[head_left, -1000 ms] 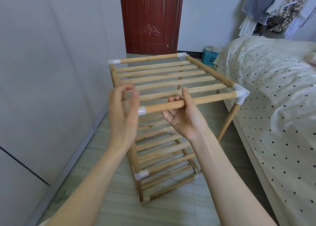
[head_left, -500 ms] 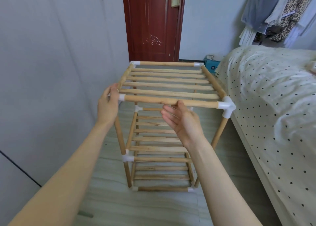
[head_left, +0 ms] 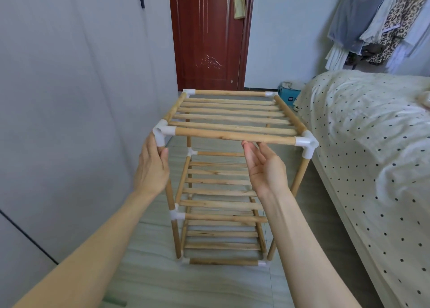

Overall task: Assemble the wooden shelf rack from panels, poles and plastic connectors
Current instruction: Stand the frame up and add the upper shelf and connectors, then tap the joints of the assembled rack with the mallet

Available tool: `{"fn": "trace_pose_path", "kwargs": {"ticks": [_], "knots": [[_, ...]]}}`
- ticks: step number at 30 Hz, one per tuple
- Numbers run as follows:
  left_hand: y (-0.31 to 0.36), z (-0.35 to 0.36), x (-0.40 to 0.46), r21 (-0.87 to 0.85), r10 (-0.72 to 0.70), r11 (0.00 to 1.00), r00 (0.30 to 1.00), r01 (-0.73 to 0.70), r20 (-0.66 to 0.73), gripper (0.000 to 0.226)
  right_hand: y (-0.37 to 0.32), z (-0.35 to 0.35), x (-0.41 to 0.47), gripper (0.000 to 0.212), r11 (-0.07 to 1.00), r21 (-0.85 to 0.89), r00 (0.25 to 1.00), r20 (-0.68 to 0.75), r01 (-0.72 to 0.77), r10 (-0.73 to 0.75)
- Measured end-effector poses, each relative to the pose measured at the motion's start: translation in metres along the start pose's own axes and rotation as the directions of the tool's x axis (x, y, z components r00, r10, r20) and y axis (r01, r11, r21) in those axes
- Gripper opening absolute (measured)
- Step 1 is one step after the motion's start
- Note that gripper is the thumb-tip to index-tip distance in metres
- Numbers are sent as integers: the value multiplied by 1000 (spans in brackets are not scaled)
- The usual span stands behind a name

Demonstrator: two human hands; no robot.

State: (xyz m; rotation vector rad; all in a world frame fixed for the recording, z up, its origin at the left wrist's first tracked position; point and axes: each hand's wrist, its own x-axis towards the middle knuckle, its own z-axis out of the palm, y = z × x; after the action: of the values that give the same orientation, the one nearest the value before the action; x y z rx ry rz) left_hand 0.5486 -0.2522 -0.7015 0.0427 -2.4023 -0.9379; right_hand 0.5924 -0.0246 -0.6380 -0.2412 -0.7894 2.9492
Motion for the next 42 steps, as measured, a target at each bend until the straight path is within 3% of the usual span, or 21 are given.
{"fn": "trace_pose_path", "kwargs": {"ticks": [4, 6, 11, 14, 17, 20, 24, 27, 31, 34, 37, 39, 41, 42], "knots": [[-2, 0, 12, 12, -89, 996, 982, 88, 165, 54, 8, 7, -3, 29, 997, 81, 1000, 31, -2, -1], [0, -3, 19, -22, -89, 995, 972, 96, 217, 58, 14, 10, -4, 36, 999, 41, 999, 27, 36, -37], [-16, -16, 3, -62, 1, 998, 948, 19, 318, 48, 50, 18, -15, 42, 958, -276, 996, -11, 83, -90], [-33, -20, -19, -63, 130, 991, 924, -114, 360, 53, 87, 15, -25, 39, 841, -533, 994, 15, 97, -105], [-63, -21, -44, -37, 143, 990, 917, -139, 372, 60, 127, -5, -29, 25, 559, -804, 979, 177, 204, -102], [-116, -21, -81, 15, 7, 1000, 917, -14, 400, 56, 175, -45, -28, 22, 241, -942, 958, 265, 233, 107], [-202, -18, -147, 140, -242, 970, 855, 199, 460, 52, 248, -131, -21, 31, -166, -965, 904, 119, 202, 412], [-260, -12, -200, 309, -418, 906, 732, 290, 537, 57, 295, -189, -18, 48, -405, -887, 778, -90, 221, 622], [-306, 2, -247, 581, -578, 793, 528, 184, 623, 71, 337, -241, -14, 57, -598, -713, 638, -275, 367, 719], [-324, 18, -253, 610, -546, 792, 475, 23, 690, 91, 349, -263, -10, 59, -661, -569, 590, -342, 490, 732], [-334, 33, -257, 567, -476, 815, 416, -121, 774, 94, 348, -278, -7, 59, -646, -547, 532, -377, 533, 758], [-331, 40, -263, 565, -454, 811, 449, -149, 770, 82, 344, -286, -8, 59, -628, -565, 501, -387, 534, 774], [-329, 43, -269, 554, -344, 808, 604, -199, 719, 65, 340, -289, -10, 58, -611, -588, 484, -382, 530, 787], [-325, 43, -270, 533, -292, 811, 623, -240, 726, 57, 339, -289, -10, 57, -605, -600, 474, -385, 523, 792]]}}
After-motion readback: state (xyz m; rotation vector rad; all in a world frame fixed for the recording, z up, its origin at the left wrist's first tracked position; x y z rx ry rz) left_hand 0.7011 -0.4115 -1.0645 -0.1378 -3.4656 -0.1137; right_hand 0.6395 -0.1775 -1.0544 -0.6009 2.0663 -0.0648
